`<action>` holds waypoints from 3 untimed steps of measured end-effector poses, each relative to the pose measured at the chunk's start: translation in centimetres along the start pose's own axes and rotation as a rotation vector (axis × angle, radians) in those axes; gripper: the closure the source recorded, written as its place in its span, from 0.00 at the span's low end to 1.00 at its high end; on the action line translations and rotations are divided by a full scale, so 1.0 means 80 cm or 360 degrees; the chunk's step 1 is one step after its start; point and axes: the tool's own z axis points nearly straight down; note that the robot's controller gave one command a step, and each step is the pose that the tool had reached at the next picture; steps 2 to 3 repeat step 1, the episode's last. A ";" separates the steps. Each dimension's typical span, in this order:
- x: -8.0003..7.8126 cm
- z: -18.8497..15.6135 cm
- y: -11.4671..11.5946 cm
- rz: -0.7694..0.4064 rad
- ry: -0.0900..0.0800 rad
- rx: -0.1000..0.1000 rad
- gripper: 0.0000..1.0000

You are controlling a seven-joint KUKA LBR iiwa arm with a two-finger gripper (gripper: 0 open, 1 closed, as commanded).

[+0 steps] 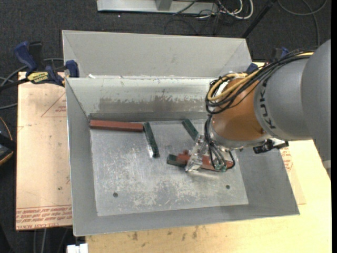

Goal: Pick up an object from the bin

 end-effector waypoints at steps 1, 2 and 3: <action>0.000 0.000 0.000 0.0000 0.0000 0.0000 1.00; 0.000 0.000 0.000 0.0000 0.0000 0.0000 1.00; 0.000 0.000 0.000 0.0000 0.0000 0.0000 1.00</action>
Offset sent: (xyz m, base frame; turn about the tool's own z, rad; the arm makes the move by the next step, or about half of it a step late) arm 0.0000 0.0000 0.0341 -0.0003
